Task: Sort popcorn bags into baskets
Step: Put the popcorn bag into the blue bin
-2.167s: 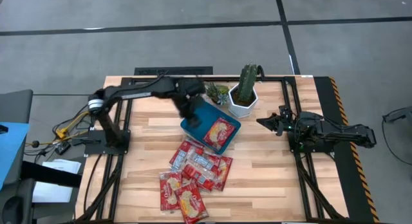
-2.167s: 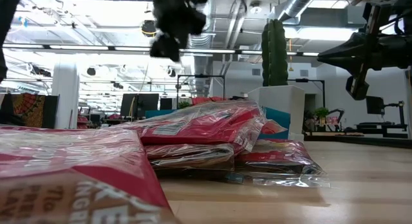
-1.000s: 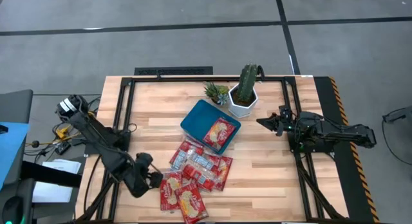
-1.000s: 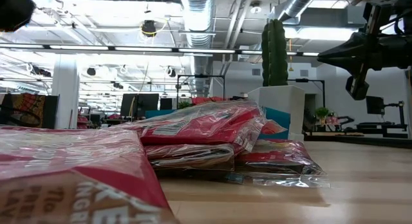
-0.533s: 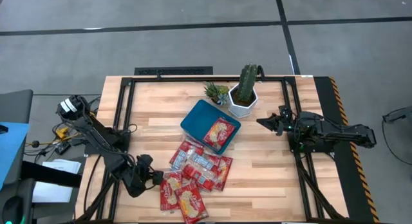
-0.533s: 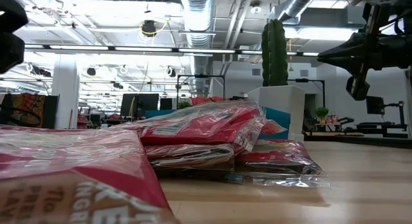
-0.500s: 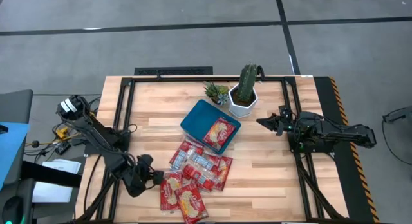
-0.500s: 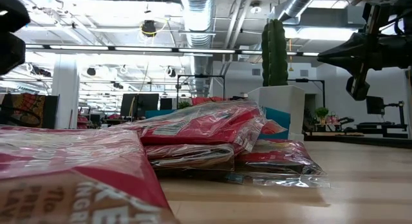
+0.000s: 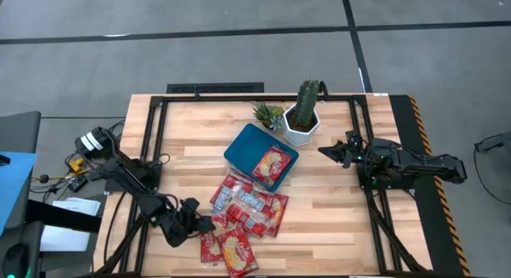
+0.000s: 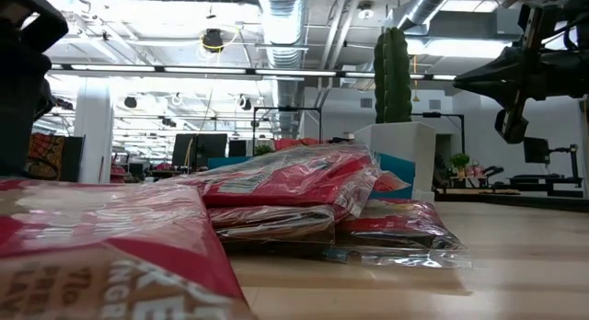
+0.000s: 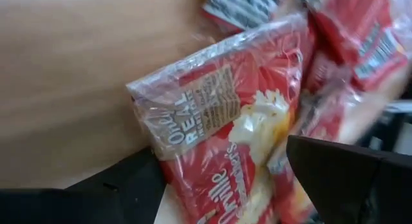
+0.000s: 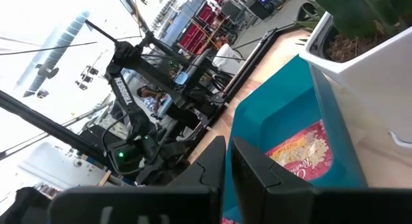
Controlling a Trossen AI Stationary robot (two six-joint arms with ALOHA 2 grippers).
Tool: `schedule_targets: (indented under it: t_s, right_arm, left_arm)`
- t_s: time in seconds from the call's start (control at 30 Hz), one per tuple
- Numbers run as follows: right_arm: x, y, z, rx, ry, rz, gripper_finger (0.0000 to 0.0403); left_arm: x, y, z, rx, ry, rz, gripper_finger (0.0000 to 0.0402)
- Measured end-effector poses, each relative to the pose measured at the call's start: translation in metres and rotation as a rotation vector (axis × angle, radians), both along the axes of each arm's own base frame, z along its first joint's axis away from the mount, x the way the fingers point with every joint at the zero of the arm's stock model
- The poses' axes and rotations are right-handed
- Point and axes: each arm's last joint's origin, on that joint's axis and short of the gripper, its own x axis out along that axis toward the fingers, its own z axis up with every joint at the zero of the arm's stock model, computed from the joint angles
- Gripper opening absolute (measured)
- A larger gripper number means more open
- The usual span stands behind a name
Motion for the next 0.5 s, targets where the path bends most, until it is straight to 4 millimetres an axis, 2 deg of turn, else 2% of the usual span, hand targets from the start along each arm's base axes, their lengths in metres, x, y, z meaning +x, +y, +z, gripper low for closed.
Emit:
schedule_targets:
  t_s: [0.07, 0.13, 0.23, 0.4, 0.43, 0.5]
  right_arm:
    - [0.000, 0.000, 0.000, 0.000, -0.001, -0.005, 0.0052]
    - [0.000, 0.000, 0.000, 0.000, -0.002, -0.015, 0.0052]
    - [0.000, -0.001, 0.000, -0.001, -0.004, -0.031, 0.0052]
    - [0.000, -0.001, 0.000, -0.001, -0.005, -0.033, 0.0052]
    - [0.000, -0.001, 0.000, -0.001, -0.005, -0.033, 0.0052]
    - [0.000, -0.001, 0.001, -0.001, -0.005, -0.032, 0.0052]
  left_arm:
    - [0.001, 0.000, -0.004, -0.004, 0.016, 0.010, 0.0294]
    - [0.002, 0.001, -0.007, -0.009, 0.031, 0.019, 0.0268]
    - [0.004, 0.004, -0.009, -0.004, 0.051, 0.018, 0.0197]
    - [0.006, 0.010, -0.011, 0.045, 0.069, 0.018, 0.0042]
    - [0.007, 0.011, -0.011, 0.049, 0.065, 0.018, 0.0026]
    - [0.008, 0.012, -0.010, 0.036, 0.063, 0.028, 0.0021]
